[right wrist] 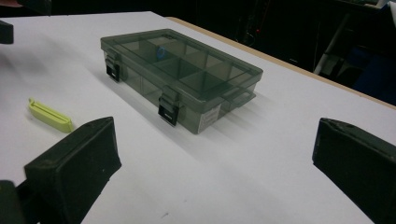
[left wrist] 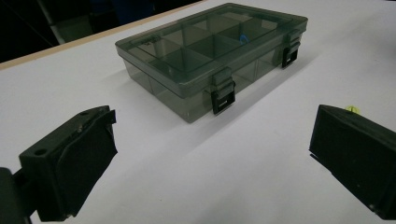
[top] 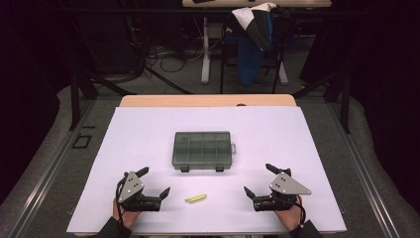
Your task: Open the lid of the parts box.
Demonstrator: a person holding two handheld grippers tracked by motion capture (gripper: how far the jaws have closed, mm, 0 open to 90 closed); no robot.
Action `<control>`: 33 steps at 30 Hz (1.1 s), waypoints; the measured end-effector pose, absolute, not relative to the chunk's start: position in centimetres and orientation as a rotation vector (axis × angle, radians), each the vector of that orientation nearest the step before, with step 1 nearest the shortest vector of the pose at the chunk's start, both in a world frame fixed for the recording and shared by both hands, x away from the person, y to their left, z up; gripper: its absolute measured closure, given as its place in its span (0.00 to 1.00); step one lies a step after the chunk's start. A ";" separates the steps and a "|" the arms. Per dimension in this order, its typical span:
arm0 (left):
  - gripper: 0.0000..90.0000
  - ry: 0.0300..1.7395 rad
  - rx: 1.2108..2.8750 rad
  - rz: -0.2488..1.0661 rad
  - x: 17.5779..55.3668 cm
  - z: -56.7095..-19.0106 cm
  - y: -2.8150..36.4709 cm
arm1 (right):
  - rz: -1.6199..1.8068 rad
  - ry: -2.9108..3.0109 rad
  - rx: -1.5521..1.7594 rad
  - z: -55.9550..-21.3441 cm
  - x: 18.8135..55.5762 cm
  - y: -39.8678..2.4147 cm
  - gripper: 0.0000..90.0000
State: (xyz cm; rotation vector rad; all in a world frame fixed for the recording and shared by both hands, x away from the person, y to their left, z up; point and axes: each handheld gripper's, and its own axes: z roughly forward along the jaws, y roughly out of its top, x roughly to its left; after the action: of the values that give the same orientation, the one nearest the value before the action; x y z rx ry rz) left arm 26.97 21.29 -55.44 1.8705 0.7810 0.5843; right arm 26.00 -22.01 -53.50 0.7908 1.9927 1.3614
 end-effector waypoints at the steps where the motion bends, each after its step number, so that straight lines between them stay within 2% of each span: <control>1: 0.00 0.781 1.868 0.584 27.1 -55.4 21.3 | 1.360 2.007 0.795 -53.4 26.1 -21.9 0.00; 22: 0.00 0.778 1.878 0.470 31.2 -54.7 21.0 | 1.377 2.123 0.784 -52.7 30.1 -19.5 0.00; 33: 0.00 0.765 1.874 0.494 32.9 -54.2 20.5 | 1.355 2.224 0.813 -52.3 32.8 -18.0 0.00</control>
State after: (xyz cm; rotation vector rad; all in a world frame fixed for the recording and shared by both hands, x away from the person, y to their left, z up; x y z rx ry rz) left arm 32.95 20.53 -54.21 1.8736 0.7654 0.4937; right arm 32.81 -18.03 -52.27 0.8127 2.2244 1.3554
